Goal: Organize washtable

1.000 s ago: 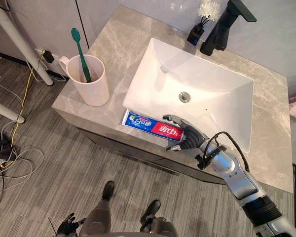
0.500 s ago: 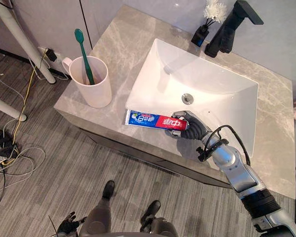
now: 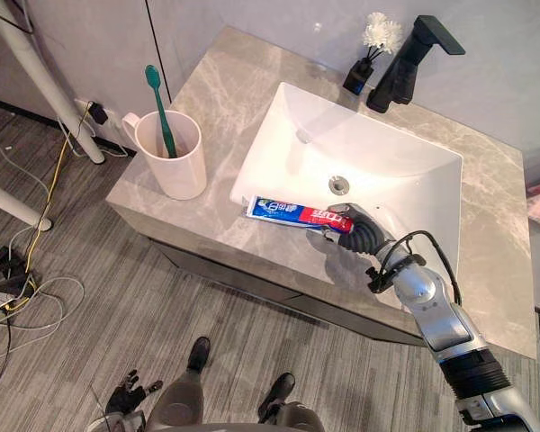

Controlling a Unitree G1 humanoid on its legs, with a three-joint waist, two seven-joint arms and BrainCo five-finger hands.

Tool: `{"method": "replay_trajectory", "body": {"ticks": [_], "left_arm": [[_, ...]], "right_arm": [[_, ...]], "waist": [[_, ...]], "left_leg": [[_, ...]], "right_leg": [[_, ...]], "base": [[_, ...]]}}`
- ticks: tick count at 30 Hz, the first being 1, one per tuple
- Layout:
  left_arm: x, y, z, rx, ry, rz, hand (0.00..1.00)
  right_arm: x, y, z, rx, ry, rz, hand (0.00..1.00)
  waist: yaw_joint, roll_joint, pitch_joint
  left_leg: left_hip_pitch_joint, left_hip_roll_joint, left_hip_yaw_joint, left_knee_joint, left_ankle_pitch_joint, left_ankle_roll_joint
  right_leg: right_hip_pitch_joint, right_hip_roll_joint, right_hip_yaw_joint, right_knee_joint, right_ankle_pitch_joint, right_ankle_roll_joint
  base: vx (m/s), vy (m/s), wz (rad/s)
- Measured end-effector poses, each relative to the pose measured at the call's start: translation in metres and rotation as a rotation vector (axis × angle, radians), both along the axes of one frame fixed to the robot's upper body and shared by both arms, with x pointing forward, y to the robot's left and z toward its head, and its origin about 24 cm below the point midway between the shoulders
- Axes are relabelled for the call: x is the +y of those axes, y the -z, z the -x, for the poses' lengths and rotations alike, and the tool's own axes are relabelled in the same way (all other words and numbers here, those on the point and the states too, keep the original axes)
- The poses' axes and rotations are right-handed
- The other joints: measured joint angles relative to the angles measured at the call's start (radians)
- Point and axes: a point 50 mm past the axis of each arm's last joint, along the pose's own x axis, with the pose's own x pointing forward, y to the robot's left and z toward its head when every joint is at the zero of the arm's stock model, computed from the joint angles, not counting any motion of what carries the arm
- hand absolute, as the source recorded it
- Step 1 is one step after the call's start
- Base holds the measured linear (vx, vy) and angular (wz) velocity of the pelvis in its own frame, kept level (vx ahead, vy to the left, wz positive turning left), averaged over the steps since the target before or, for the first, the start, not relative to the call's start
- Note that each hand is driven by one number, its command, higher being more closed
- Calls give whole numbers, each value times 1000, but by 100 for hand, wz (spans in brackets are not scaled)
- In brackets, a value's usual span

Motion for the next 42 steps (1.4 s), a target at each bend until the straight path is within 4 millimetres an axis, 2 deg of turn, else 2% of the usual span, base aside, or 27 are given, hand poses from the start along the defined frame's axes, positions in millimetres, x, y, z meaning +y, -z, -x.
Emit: {"method": "replay_trajectory", "body": {"ticks": [1,3,4,5,6,8,9,11,13,16,22,24,26,29,32,38,42], "left_arm": [[3,-22,-12,-151,-54,-12,0],[7,-49,-25,-313,-83,-36,0],[14,-71,-35,-435,-105,-58,0],[20,-94,-40,-545,-124,-76,0],[23,-106,-44,-608,-122,-78,0],[25,-151,-57,-797,-5,-102,0],[23,-161,-60,-836,36,-102,0],[4,-192,-73,-973,211,-50,0],[-18,-209,-80,-1062,329,45,0],[-47,-223,-89,-1141,439,223,0],[-77,-240,-105,-1228,495,430,0],[-87,-243,-109,-1237,514,476,0],[-104,-244,-112,-1231,542,542,0],[-119,-237,-114,-1192,550,607,0],[-125,-229,-117,-1147,546,627,0],[-135,-223,-117,-1102,568,657,0],[-142,-223,-117,-1088,587,681,0]], "right_arm": [[-17,-14,0,-65,76,-49,100],[-38,-31,3,-151,171,-99,100],[-51,-44,5,-217,233,-138,100],[-58,-53,8,-270,271,-167,100],[-60,-57,10,-296,284,-179,100],[-52,-67,14,-355,256,-225,100],[-47,-67,15,-360,239,-233,100],[-26,-62,13,-336,157,-234,100],[-12,-56,11,-298,94,-227,100],[11,-50,12,-274,2,-250,100],[47,-53,13,-291,-119,-395,100],[57,-48,13,-273,-142,-445,100],[76,-44,15,-247,-199,-501,100],[99,-44,22,-240,-278,-542,100],[114,-41,25,-228,-316,-545,100],[123,-39,27,-206,-351,-566,100],[132,-28,29,-149,-377,-564,100]], "waist": [[-3,12,-20],[-5,32,-45],[-7,51,-61],[-9,69,-83],[-8,79,-91],[-15,115,-118],[-17,123,-123],[-20,147,-137],[-26,151,-139],[-32,152,-141],[-35,169,-156],[-36,169,-156],[-38,169,-156],[-48,169,-156],[-58,173,-158],[-59,179,-163],[-60,185,-166]], "left_leg": [[1,-7,0,1,0,0],[10,-9,1,1,0,0],[28,-13,3,1,0,0],[44,-16,11,0,0,0],[53,-18,19,0,0,0],[70,-16,37,-2,-1,0],[72,-14,44,-3,-1,1],[83,-8,56,-19,5,8],[86,-4,60,-20,6,10],[91,0,75,-26,7,13],[107,11,102,-21,20,20],[108,13,104,-21,20,19],[110,15,105,-21,20,19],[119,15,106,-21,20,19],[119,15,106,-21,20,19],[118,14,110,-22,20,19],[115,12,104,-23,20,19]], "right_leg": [[2,-7,-1,0,2,3],[11,-14,-1,0,3,4],[31,-20,-3,0,3,4],[46,-25,-1,0,3,4],[55,-26,-1,0,3,4],[69,-26,2,-1,3,5],[70,-25,3,-1,3,5],[73,-19,7,-4,3,5],[77,-15,8,-5,4,6],[89,-8,9,-6,4,6],[89,-2,31,-17,18,5],[89,0,32,-19,19,4],[91,3,33,-23,22,3],[107,7,33,-40,29,3],[108,8,32,-42,31,2],[109,9,30,-53,34,0],[110,11,25,-54,35,0]], "base": [[20,31,3],[25,29,3],[0,0,0],[0,0,0],[-2,26,-6],[-37,7,-9],[-70,-9,-11],[-82,-17,-9],[-85,-14,-2],[-99,-12,-2],[3,-6,-10],[-1,-13,-3],[0,-7,-2],[0,0,0],[0,0,0],[-11,-2,-2],[9,0,3]]}}
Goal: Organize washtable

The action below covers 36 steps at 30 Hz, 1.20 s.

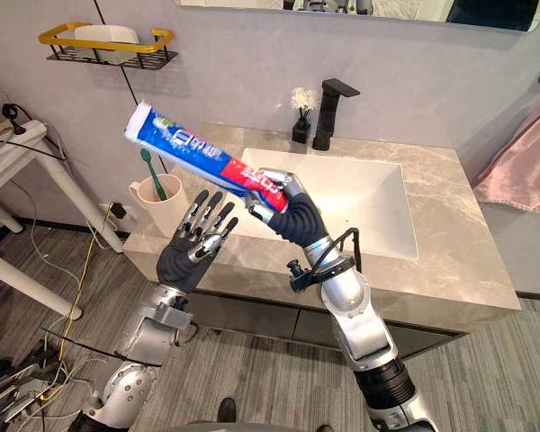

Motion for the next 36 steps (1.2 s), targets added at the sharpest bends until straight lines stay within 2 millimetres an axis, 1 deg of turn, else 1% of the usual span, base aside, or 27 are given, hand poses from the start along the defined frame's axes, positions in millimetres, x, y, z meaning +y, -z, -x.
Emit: {"method": "replay_trajectory", "body": {"ticks": [6,14,18,20,21,24,26,36], "left_arm": [[-3,-6,-4,-20,5,6,0],[-3,-6,-5,-18,-1,4,0],[-2,-7,-5,-20,-2,4,0],[-2,-7,-5,-20,-3,4,0],[-2,-7,-5,-19,-3,4,100],[-3,-7,-5,-19,-2,8,100],[-3,-7,-5,-17,-2,20,100],[-6,-9,-7,-6,-19,55,100]], "right_arm": [[6,21,1,92,-30,51,100],[0,44,9,178,-9,85,100],[-2,58,9,244,-6,113,100],[-3,61,10,258,1,119,100],[-3,62,11,263,2,118,100],[-3,62,11,264,3,117,100],[-3,62,11,264,2,112,100],[7,62,14,268,-31,90,100]], "waist": [[-1,1,-1],[-4,4,-4],[-7,5,-7],[-7,5,-7],[-8,5,-7],[-13,4,-9],[-25,4,-9],[-29,5,-9]], "left_leg": [[-4,0,-10,0,2,-3],[-6,0,-12,-6,7,-4],[-7,0,-11,-6,7,-5],[-11,1,-10,-6,8,-5],[-13,1,-9,-6,8,-5],[-14,1,-5,-6,8,-5],[-14,2,-4,-2,8,-5],[-10,8,41,-4,8,-5]], "right_leg": [[3,0,-14,-2,0,0],[2,1,-17,-2,0,0],[0,2,-16,-2,0,-1],[-5,3,-14,-3,1,-2],[-6,4,-14,-6,2,-3],[-6,6,-10,-17,7,-4],[-6,8,-8,-19,9,-4],[-14,20,35,-55,36,-15]], "base": [[8,-2,5],[0,0,0],[0,0,0],[0,0,0],[2,1,-3],[1,0,-3],[0,0,0],[-15,0,-13]]}}
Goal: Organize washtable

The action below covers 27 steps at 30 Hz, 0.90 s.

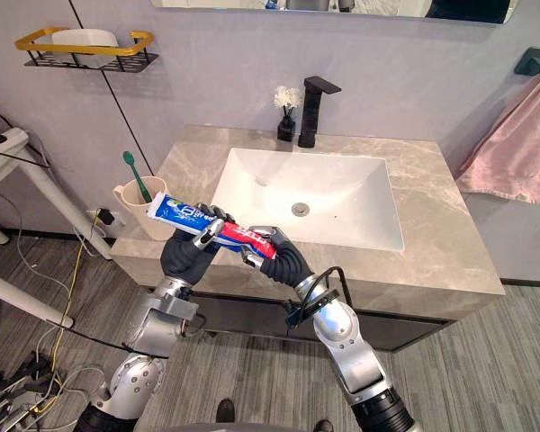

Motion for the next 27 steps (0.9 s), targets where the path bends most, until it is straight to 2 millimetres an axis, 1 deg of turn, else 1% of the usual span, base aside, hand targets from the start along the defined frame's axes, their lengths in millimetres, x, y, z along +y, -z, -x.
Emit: {"method": "replay_trajectory", "body": {"ticks": [2,3,8,9,10,11,12,14,15,16,17,20,22,27], "left_arm": [[1,-1,-1,-6,-8,0,100],[2,-2,-2,-9,-10,0,100],[10,-10,-8,-55,-46,-37,100],[22,-15,-12,-81,-99,-66,100],[29,-18,-14,-94,-127,-77,100],[44,-26,-17,-126,-193,-105,100],[52,-31,-19,-146,-226,-129,100],[79,-56,-25,-253,-344,-242,100],[84,-63,-26,-284,-368,-269,100],[92,-78,-28,-351,-409,-318,100],[95,-91,-30,-411,-436,-350,100],[93,-111,-36,-502,-481,-395,100],[93,-116,-42,-523,-516,-429,100],[97,-113,-54,-493,-600,-520,100]], "right_arm": [[1,0,0,2,0,-11,100],[1,-1,0,3,0,-17,0],[5,1,1,49,-4,-112,0],[5,5,-1,84,-6,-150,0],[5,7,-2,101,-6,-160,0],[4,14,-2,139,-7,-165,0],[3,17,-3,159,-5,-165,0],[-7,32,2,236,9,-155,0],[-9,35,4,250,9,-150,0],[-12,40,7,275,1,-141,0],[-13,44,10,297,-11,-134,0],[-13,52,14,334,-23,-133,0],[-14,58,16,369,-18,-145,0],[-17,72,29,439,-16,-155,0]], "waist": [[-2,0,0],[-2,0,0],[-4,0,0],[-9,0,0],[-13,0,0],[-21,1,-1],[-22,1,-1],[-21,1,-1],[-20,1,-1],[-20,1,-1],[-19,1,-2],[-22,1,-5],[-26,3,-8],[-26,6,-22]], "left_leg": [[3,-1,5,-1,0,0],[4,-1,6,-1,0,0],[10,0,14,-1,0,0],[14,0,16,-2,0,0],[16,0,17,-2,0,0],[17,0,17,-2,0,0],[18,1,17,-2,0,0],[18,1,19,-2,0,0],[18,1,19,-2,0,0],[18,1,19,-2,0,0],[18,0,19,-2,0,0],[17,0,18,-2,0,0],[15,0,17,-2,0,0],[0,0,13,-2,0,0]], "right_leg": [[0,-1,5,0,2,0],[0,-2,6,0,3,0],[1,-1,14,0,6,0],[3,-1,17,1,6,0],[5,-1,17,1,6,-1],[6,-1,17,1,6,-1],[6,-1,18,1,7,-1],[6,-1,20,1,7,-3],[6,-1,20,1,6,-4],[6,-1,19,1,5,-6],[6,-1,19,1,5,-6],[6,-2,18,1,5,-7],[4,-2,17,1,4,-8],[-10,0,13,1,7,-3]], "base": [[-13,16,-7],[-6,11,-4],[-3,10,-5],[-6,9,-4],[-10,10,-3],[0,0,0],[0,0,0],[0,0,0],[0,0,0],[0,0,0],[0,0,0],[0,0,0],[0,0,0],[5,2,1]]}}
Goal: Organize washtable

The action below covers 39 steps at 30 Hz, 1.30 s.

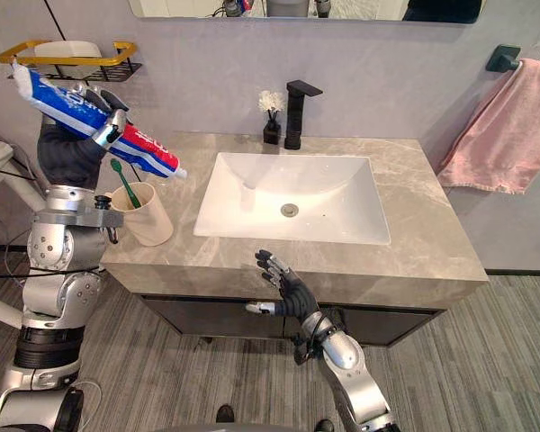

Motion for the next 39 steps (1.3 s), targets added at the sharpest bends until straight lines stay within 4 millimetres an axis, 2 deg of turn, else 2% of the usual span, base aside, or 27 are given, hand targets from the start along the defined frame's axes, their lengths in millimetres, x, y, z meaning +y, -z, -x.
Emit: {"method": "replay_trajectory", "body": {"ticks": [9,13,23,30,39], "left_arm": [[-3,-8,-9,-40,-168,-164,100],[-3,-8,-9,-53,-234,-234,100],[15,-15,-4,-90,-377,-244,100],[15,-15,-4,-104,-442,-301,100],[22,-18,-2,-115,-493,-291,100]], "right_arm": [[0,2,2,9,-1,-4,0],[-5,5,6,27,30,-24,0],[-21,4,5,17,104,-26,0],[-21,0,3,0,119,-42,0],[-23,-11,0,-43,133,-73,0]], "waist": [[2,-9,-7],[2,-19,-10],[5,-48,1],[6,-76,22],[9,-94,67]], "left_leg": [[-1,1,1,0,0,0],[-9,4,11,0,0,0],[-10,15,13,0,0,-1],[-27,16,13,0,-1,-1],[-42,17,14,5,-1,-1]], "right_leg": [[-3,0,1,3,1,-2],[-18,2,12,5,0,-8],[-21,14,14,7,0,-8],[-41,13,15,19,0,-9],[-59,12,15,23,0,-9]], "base": [[0,0,-1],[-5,7,-8],[0,0,0],[0,0,0],[0,0,0]]}}
